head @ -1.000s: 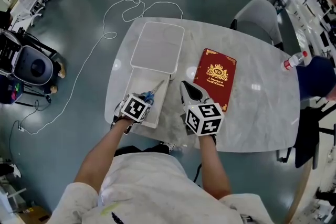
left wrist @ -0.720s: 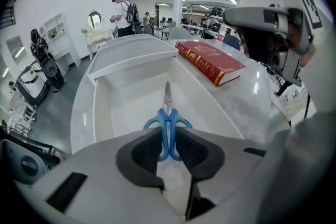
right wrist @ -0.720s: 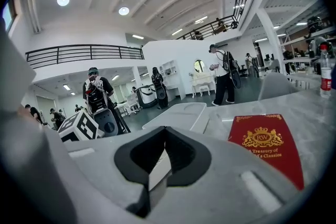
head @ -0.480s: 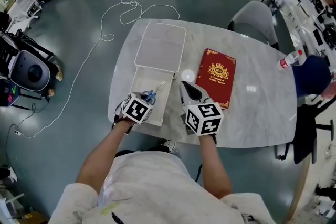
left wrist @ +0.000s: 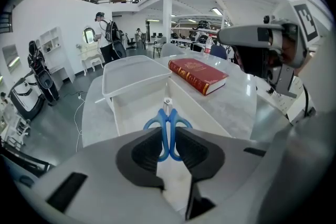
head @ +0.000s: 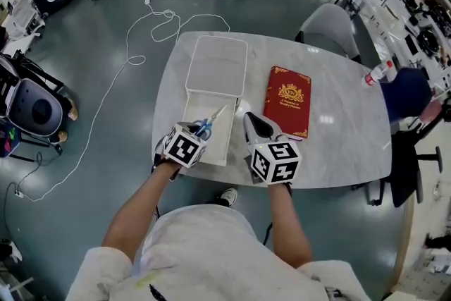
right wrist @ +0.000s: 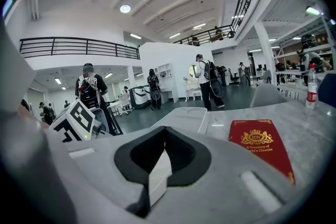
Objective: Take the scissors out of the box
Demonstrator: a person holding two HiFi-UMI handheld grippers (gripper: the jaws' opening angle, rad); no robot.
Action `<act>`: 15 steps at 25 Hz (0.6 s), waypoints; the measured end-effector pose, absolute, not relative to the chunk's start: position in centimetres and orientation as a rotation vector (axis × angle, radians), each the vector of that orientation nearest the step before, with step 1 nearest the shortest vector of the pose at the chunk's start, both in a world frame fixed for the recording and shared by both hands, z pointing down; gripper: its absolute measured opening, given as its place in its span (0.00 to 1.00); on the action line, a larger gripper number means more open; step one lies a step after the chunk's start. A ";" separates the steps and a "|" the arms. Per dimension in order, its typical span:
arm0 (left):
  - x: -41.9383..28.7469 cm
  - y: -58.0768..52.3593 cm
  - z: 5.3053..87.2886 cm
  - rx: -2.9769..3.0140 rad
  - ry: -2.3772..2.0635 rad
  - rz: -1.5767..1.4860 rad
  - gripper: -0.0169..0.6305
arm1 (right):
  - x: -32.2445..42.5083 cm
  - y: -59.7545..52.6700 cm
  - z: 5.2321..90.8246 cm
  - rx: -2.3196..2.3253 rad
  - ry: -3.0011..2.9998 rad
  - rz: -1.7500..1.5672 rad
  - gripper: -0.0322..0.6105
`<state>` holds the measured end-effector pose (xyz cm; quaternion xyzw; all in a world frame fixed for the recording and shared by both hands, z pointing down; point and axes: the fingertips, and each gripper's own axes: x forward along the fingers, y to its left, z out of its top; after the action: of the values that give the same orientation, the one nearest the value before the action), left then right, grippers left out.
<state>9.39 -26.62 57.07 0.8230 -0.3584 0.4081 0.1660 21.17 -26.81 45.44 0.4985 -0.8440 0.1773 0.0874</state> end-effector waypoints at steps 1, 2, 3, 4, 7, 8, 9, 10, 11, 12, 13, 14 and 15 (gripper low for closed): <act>9.2 -26.5 56.8 2.351 -1.022 1.153 0.14 | 21.1 -26.5 45.3 1.494 -2.506 0.521 0.06; 8.9 -26.1 56.5 2.351 -1.018 1.150 0.14 | 21.0 -26.1 45.2 1.503 -2.498 0.514 0.06; 8.7 -25.8 56.3 2.353 -1.010 1.148 0.14 | 20.9 -25.8 45.2 1.513 -2.490 0.509 0.06; 8.5 -25.5 56.0 2.361 -1.005 1.143 0.14 | 20.8 -25.5 45.2 1.523 -2.485 0.508 0.06; 7.8 -25.1 54.9 2.399 -1.012 1.105 0.14 | 20.2 -24.7 45.0 1.550 -2.480 0.508 0.06; 7.6 -25.0 54.4 2.412 -1.020 1.090 0.14 | 20.0 -24.4 44.9 1.556 -2.479 0.503 0.06; 7.2 -25.0 53.9 2.427 -1.030 1.075 0.14 | 19.7 -24.1 44.7 1.560 -2.479 0.498 0.06; 6.9 -24.9 53.4 2.441 -1.039 1.059 0.14 | 19.4 -23.8 44.6 1.564 -2.478 0.493 0.06; 6.5 -24.7 53.0 2.450 -1.045 1.045 0.14 | 19.1 -23.5 44.4 1.568 -2.476 0.488 0.06; 6.1 -24.4 52.7 2.449 -1.048 1.034 0.14 | 18.8 -23.1 44.3 1.572 -2.474 0.483 0.06; 5.5 -24.0 52.4 2.444 -1.053 1.023 0.14 | 18.5 -22.7 44.1 1.577 -2.472 0.479 0.06; 4.9 -23.6 52.2 2.438 -1.060 1.011 0.14 | 18.2 -22.3 44.0 1.583 -2.469 0.475 0.06; 4.3 -23.3 51.9 2.434 -1.070 0.998 0.14 | 17.9 -21.9 43.8 1.589 -2.467 0.472 0.06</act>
<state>4.34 -23.29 51.88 0.8473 -0.3726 0.3473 0.1504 17.90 -21.93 43.83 0.5327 -0.8270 0.1582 0.0846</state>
